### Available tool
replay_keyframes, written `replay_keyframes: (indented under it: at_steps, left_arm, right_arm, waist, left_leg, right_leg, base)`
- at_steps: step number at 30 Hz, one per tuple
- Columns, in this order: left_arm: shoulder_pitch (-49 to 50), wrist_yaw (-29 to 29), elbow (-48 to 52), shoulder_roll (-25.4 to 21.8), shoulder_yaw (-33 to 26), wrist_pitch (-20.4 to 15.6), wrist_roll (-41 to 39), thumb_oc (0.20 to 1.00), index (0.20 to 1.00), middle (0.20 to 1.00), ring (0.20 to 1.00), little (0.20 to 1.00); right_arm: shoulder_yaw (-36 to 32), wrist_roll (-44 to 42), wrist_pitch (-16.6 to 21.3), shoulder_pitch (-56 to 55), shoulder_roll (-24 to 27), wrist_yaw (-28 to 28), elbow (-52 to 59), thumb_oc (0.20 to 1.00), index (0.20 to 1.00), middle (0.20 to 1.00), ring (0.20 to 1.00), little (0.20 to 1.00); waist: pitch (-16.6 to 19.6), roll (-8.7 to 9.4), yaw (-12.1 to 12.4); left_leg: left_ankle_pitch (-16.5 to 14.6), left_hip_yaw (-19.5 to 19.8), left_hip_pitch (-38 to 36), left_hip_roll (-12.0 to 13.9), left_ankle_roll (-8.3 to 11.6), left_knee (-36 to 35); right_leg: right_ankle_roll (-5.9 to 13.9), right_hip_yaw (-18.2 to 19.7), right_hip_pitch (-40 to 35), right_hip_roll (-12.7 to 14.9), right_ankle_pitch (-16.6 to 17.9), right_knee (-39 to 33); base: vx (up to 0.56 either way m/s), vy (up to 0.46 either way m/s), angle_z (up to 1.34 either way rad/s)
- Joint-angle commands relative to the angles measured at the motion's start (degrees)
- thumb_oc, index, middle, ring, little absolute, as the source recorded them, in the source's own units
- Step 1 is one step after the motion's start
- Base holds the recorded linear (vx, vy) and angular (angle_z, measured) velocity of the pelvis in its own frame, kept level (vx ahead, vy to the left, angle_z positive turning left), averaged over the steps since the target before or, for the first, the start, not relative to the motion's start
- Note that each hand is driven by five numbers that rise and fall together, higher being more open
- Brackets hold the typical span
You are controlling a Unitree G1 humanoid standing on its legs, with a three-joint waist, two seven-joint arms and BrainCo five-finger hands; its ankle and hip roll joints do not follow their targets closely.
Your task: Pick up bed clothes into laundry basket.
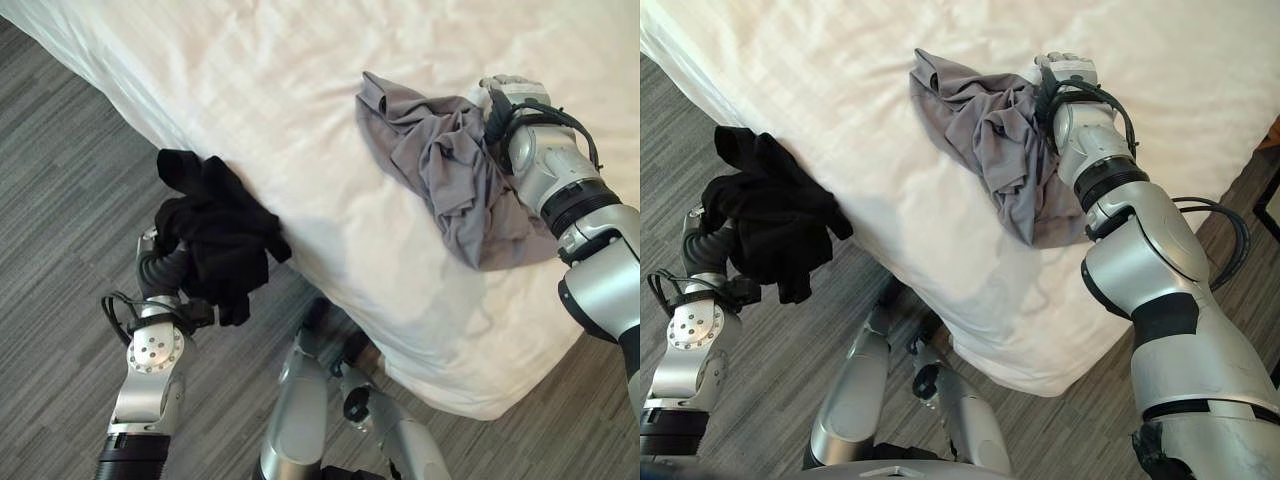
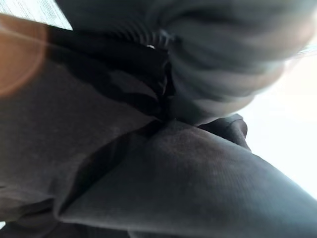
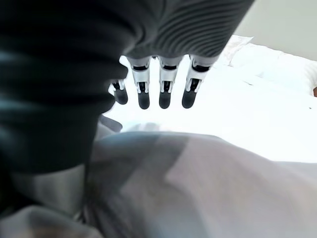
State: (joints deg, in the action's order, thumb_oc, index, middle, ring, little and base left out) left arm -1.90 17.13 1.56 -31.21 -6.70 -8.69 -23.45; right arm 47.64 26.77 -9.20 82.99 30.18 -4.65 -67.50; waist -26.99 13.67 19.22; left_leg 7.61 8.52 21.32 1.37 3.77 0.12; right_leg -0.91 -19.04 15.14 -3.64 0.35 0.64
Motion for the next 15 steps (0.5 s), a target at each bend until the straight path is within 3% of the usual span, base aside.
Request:
replay_keyframes:
  at_steps: [1,15]
  left_arm:
    - [2.72,-0.51,8.82,-4.52,-4.50,-3.05,3.19,0.200,0.200,0.200,0.200,0.200]
    - [3.68,-1.01,9.11,-4.48,-4.45,-2.96,3.26,0.200,0.200,0.200,0.200,0.200]
  right_arm:
    - [0.11,-1.12,1.10,1.91,-2.78,-1.08,0.35,1.000,1.000,1.000,1.000,1.000]
    - [-0.69,-0.37,1.15,1.24,-3.00,-1.10,-0.42,1.000,1.000,1.000,1.000,1.000]
  waist:
    - [1.08,4.84,0.40]
    - [1.32,4.64,0.20]
  left_leg:
    - [-1.94,-1.07,-5.20,-0.50,-0.91,-4.74]
    - [-1.89,-0.84,-5.01,-0.67,-1.07,-4.77]
  right_leg:
    - [6.68,3.11,-2.72,5.30,5.04,-5.64]
    - [6.84,3.00,-2.50,5.46,5.26,-5.64]
  base:
    - [0.00,0.000,0.00]
    - [0.00,0.000,0.00]
